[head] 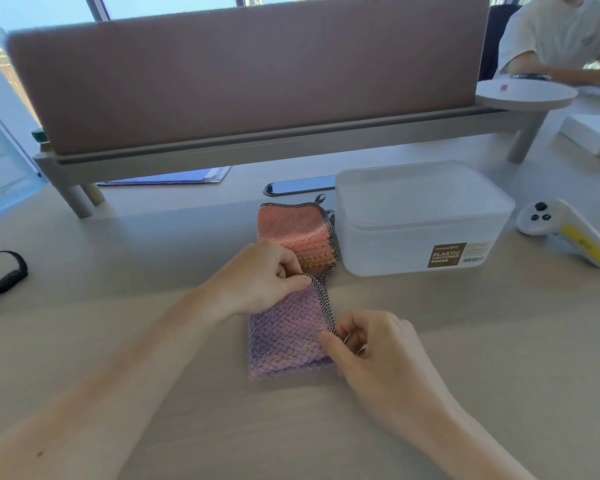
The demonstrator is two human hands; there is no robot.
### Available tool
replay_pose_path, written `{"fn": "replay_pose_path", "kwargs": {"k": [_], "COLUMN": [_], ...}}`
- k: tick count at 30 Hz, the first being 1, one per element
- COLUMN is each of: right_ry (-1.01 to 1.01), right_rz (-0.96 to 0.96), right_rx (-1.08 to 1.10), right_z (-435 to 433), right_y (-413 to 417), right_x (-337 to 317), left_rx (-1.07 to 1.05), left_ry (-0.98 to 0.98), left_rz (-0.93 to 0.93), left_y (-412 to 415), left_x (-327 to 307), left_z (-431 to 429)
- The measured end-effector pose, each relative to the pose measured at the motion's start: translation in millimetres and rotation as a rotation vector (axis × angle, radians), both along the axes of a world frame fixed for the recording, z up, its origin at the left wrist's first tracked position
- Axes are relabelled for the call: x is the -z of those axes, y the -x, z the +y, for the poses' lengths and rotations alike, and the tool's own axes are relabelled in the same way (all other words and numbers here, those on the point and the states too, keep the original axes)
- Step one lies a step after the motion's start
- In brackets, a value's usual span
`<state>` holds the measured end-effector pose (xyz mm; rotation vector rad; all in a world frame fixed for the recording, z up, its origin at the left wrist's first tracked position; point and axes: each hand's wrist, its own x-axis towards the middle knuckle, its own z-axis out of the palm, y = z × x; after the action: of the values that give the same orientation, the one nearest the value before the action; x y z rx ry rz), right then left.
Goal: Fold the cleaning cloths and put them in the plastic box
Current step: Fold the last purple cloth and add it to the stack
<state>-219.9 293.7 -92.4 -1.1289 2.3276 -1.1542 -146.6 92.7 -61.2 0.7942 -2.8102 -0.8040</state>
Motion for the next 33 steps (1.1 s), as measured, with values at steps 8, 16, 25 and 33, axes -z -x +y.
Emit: {"fn": "replay_pose_path", "kwargs": {"k": [8,16,25,33], "right_ry": [-0.027,-0.039,0.023,-0.372], "right_rz": [0.021,0.044,0.474,0.557], "right_rx": [0.0,0.018,-0.266,-0.442], "right_z": [6.0,9.0,-17.6,-21.6], "right_y": [1.2,2.3,-1.8,11.3], "right_x": [3.9,5.5,-12.6,14.7], "left_rx": [-0.079,0.065,0.152,-0.413], "left_ry": [0.184,0.372,0.38,0.162], "left_rz": [0.068,0.097,-0.126,0.113], "left_y": [-1.6,-42.8,-47.2,-77.7], "left_x": [14.7,33.3,47.9,31.4], "left_z": [11.9,61.9,60.5,17.4]}}
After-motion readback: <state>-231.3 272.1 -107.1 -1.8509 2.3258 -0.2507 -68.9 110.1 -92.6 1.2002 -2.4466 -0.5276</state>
